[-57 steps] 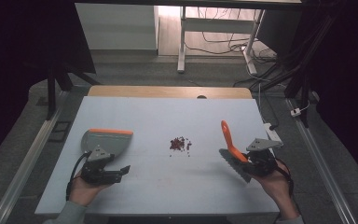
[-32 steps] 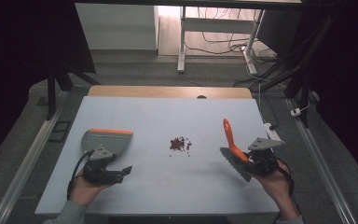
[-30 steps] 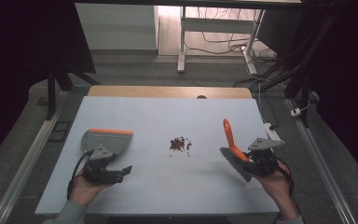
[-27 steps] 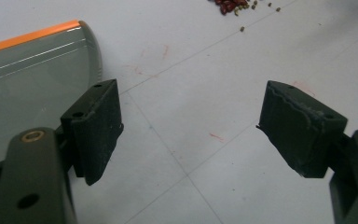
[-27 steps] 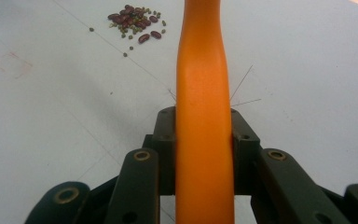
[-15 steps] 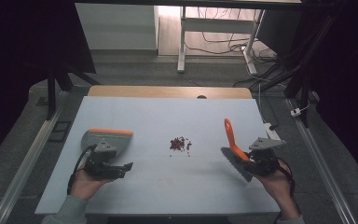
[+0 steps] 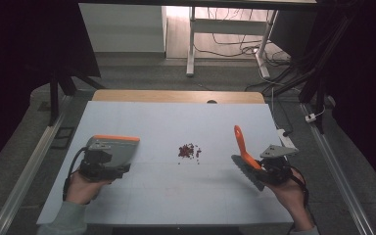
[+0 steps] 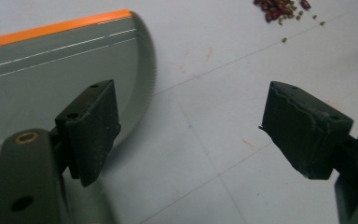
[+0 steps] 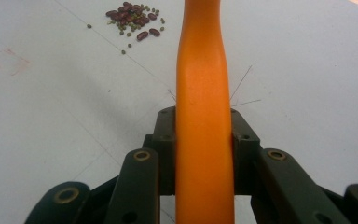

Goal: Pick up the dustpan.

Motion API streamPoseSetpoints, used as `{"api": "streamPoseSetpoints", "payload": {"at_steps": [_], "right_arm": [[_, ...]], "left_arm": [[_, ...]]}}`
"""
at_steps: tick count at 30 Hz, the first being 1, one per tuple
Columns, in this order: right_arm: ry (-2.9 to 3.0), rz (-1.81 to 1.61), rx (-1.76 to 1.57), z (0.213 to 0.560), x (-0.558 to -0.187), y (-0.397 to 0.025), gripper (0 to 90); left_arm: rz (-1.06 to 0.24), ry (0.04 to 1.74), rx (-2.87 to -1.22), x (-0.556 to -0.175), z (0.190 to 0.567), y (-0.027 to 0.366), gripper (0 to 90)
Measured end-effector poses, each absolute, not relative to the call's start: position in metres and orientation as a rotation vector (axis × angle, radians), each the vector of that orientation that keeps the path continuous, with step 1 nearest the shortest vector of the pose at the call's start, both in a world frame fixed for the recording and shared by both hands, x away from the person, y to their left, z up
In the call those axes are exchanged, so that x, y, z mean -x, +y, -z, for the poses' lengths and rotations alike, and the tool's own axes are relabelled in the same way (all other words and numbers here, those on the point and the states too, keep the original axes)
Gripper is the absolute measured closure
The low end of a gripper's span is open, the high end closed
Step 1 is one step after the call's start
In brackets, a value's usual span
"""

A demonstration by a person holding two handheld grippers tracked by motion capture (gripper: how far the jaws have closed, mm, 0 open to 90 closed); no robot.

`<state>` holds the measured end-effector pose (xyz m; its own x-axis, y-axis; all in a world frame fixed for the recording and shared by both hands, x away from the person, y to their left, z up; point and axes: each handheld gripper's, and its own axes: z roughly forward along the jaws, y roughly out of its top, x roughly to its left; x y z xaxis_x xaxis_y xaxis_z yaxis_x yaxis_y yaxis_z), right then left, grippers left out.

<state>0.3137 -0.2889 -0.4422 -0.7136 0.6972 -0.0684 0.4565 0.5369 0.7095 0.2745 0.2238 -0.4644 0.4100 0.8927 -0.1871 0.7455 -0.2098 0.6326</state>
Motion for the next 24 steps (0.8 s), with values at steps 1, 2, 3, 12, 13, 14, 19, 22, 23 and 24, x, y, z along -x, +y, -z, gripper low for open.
{"api": "streamPoseSetpoints", "payload": {"at_steps": [1,2,3,12,13,14,19,22,23,24], "right_arm": [[2.433,-0.976,-0.954,0.442,-0.314,-0.289,70.4],[2.432,-0.977,-0.956,0.442,-0.314,-0.289,70.4],[2.432,-0.977,-0.958,0.443,-0.314,-0.289,70.4],[2.444,-0.968,-0.94,0.443,-0.312,-0.285,70.4],[2.443,-0.969,-0.941,0.443,-0.312,-0.285,70.4],[2.444,-0.973,-0.94,0.443,-0.312,-0.286,70.4],[2.443,-0.968,-0.948,0.444,-0.312,-0.287,70.4],[2.435,-0.97,-0.948,0.443,-0.312,-0.288,70.4],[2.435,-0.97,-0.948,0.443,-0.312,-0.288,70.4],[2.432,-0.971,-0.948,0.442,-0.312,-0.288,70.4]], "left_arm": [[-0.277,1.407,-1.997,-0.273,0.463,0.231,20.2],[-0.28,1.418,-1.988,-0.272,0.462,0.234,20.1],[-0.28,1.418,-1.988,-0.272,0.462,0.234,20.1],[-0.281,1.531,-1.956,-0.265,0.465,0.26,18.9],[-0.28,1.541,-1.955,-0.264,0.467,0.263,18.8],[-0.276,1.568,-1.949,-0.262,0.47,0.27,18.9],[-0.259,1.612,-1.942,-0.26,0.478,0.278,19.2],[-0.215,1.617,-1.962,-0.263,0.483,0.276,19.0],[-0.198,1.615,-1.972,-0.263,0.484,0.275,19.0],[-0.185,1.617,-1.982,-0.264,0.487,0.274,18.5]]}}
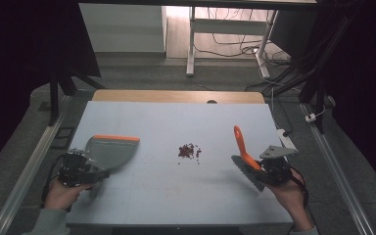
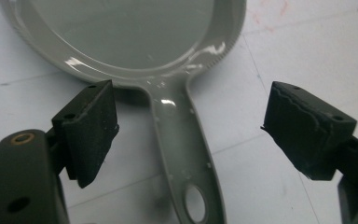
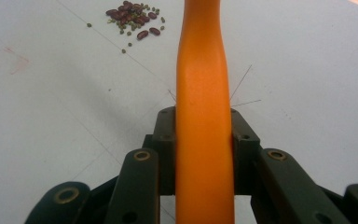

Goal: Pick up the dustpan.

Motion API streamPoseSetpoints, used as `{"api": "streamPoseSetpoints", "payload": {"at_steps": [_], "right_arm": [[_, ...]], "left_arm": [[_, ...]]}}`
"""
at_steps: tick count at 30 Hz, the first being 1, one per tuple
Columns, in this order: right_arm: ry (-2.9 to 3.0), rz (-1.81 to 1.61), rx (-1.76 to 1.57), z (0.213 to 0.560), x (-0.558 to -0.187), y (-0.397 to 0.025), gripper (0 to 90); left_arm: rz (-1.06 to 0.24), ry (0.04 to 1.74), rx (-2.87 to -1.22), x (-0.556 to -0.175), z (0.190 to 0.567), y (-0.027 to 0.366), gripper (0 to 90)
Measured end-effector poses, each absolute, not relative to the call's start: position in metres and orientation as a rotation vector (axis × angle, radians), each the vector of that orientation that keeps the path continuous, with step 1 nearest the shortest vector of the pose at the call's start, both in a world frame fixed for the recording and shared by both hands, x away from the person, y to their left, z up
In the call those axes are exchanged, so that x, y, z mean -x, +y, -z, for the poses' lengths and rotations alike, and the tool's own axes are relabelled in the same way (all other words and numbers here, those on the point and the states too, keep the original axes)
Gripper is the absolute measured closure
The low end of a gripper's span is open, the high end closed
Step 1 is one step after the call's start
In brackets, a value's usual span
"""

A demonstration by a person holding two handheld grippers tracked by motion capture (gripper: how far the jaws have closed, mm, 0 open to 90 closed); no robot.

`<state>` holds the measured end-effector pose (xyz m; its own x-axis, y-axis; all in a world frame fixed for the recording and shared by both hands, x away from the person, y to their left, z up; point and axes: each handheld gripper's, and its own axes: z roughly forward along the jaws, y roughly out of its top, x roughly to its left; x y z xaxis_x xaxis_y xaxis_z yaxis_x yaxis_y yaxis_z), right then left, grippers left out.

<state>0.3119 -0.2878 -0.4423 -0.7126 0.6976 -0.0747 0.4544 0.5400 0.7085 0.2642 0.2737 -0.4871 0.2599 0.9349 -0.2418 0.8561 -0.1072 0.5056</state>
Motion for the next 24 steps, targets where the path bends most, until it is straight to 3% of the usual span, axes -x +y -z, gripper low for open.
{"api": "streamPoseSetpoints", "payload": {"at_steps": [11,24], "right_arm": [[2.433,-0.965,-0.942,0.444,-0.312,-0.287,70.4],[2.435,-0.958,-0.941,0.444,-0.312,-0.285,70.4]], "left_arm": [[-0.132,1.667,-1.988,-0.271,0.504,0.275,19.8],[-0.076,1.696,-1.962,-0.28,0.519,0.273,29.6]]}}
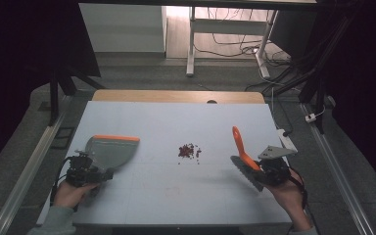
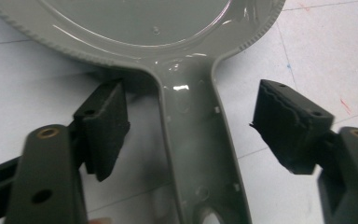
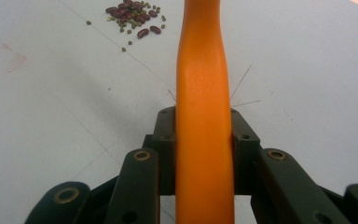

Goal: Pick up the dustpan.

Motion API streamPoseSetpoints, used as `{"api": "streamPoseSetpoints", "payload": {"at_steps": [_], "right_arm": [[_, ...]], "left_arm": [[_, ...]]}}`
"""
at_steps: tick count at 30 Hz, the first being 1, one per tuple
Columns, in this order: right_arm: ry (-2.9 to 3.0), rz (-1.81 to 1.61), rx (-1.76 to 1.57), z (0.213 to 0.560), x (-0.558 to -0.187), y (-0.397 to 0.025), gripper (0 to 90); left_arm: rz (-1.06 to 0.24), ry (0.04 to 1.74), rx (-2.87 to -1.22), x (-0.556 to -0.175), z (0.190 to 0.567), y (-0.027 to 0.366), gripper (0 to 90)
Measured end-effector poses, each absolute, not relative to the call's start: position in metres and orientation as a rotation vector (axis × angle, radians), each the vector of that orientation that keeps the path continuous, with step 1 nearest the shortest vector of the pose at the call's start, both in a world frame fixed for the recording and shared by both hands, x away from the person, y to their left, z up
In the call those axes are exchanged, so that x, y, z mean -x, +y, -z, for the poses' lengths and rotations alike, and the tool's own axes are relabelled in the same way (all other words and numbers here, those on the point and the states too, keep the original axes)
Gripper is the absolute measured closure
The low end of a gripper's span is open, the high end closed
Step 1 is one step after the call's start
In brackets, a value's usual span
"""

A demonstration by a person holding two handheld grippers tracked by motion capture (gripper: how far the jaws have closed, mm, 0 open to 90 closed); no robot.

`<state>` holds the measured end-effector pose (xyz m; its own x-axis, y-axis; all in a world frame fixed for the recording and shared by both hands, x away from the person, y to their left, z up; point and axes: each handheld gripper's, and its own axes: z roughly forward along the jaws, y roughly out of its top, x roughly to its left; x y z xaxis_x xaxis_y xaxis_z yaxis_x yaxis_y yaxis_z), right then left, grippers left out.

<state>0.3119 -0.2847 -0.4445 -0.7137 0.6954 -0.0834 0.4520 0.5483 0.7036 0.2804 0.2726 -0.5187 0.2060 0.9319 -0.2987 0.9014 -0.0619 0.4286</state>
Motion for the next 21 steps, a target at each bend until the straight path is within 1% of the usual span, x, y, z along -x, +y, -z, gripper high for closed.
{"api": "streamPoseSetpoints", "payload": {"at_steps": [3,4,6,7,10,11,12,13,17,21], "right_arm": [[2.44,-0.955,-0.938,0.4453,-0.3123,-0.2845,70.4],[2.44,-0.955,-0.938,0.4453,-0.3123,-0.2845,70.4],[2.447,-0.948,-0.944,0.4459,-0.3124,-0.2842,70.4],[2.447,-0.948,-0.944,0.4459,-0.3124,-0.2842,70.4],[2.447,-0.945,-0.944,0.4463,-0.3128,-0.2842,70.4],[2.447,-0.945,-0.944,0.4463,-0.3128,-0.2842,70.4],[2.446,-0.945,-0.944,0.4462,-0.3127,-0.2843,70.4],[2.446,-0.945,-0.944,0.4462,-0.3127,-0.2843,70.4],[2.445,-0.946,-0.949,0.4461,-0.3127,-0.2843,70.4],[2.447,-0.942,-0.955,0.4465,-0.3127,-0.2844,70.4]], "left_arm": [[-0.058,1.694,-1.967,-0.2817,0.5213,0.2711,33.9],[-0.056,1.697,-1.964,-0.2819,0.5219,0.2714,33.9],[-0.057,1.705,-1.953,-0.2824,0.5226,0.2727,37.9],[-0.058,1.707,-1.945,-0.2827,0.523,0.273,37.9],[-0.044,1.704,-1.934,-0.2837,0.5241,0.2736,44.0],[-0.043,1.703,-1.931,-0.2841,0.5246,0.2738,44.0],[-0.045,1.705,-1.925,-0.2843,0.5251,0.2736,47.6],[-0.045,1.704,-1.923,-0.2845,0.5253,0.2737,47.6],[-0.04,1.705,-1.913,-0.2848,0.5261,0.274,57.1],[-0.03,1.707,-1.907,-0.2851,0.5262,0.2755,58.7]]}}
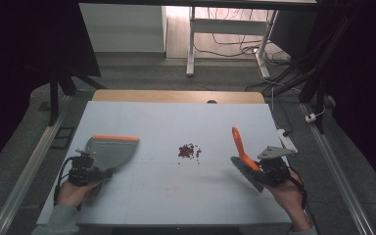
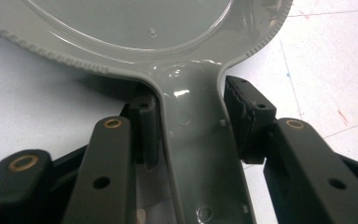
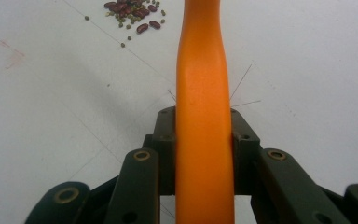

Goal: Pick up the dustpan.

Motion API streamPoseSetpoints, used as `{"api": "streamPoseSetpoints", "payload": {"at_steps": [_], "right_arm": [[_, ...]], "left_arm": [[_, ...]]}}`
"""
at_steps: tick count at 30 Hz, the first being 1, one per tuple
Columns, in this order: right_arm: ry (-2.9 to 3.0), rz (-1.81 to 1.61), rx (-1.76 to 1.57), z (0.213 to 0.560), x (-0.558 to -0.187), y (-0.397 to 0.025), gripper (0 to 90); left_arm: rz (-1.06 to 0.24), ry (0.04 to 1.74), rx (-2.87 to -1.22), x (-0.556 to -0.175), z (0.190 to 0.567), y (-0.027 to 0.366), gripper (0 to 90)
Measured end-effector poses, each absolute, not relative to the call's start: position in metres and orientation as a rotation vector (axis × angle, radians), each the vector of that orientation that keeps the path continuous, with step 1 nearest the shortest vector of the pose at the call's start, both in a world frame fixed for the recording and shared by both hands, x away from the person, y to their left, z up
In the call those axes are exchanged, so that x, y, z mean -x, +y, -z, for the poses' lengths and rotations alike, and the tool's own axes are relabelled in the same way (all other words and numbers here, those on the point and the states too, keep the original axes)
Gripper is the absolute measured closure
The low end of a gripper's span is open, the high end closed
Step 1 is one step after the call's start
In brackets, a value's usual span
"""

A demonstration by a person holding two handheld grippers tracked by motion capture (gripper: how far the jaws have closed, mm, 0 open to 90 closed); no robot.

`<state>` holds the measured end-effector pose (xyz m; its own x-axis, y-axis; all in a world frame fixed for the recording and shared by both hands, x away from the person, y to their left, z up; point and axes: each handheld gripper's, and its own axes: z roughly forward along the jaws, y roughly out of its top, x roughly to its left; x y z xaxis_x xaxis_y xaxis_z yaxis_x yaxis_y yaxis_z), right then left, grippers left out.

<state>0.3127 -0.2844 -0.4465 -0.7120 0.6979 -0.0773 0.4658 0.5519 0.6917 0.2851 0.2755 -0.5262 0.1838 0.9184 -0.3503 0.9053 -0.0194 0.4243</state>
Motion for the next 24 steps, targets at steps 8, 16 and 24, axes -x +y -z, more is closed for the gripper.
{"api": "streamPoseSetpoints", "payload": {"at_steps": [8,16,24], "right_arm": [[2.443,-0.943,-0.955,0.447,-0.313,-0.285,70.4],[2.438,-0.946,-0.955,0.446,-0.313,-0.285,70.4],[2.434,-0.95,-0.951,0.445,-0.313,-0.285,70.4]], "left_arm": [[-0.06,1.696,-1.882,-0.283,0.525,0.282,61.6],[-0.109,1.653,-1.848,-0.28,0.522,0.289,61.8],[-0.153,1.603,-1.846,-0.276,0.52,0.291,61.9]]}}
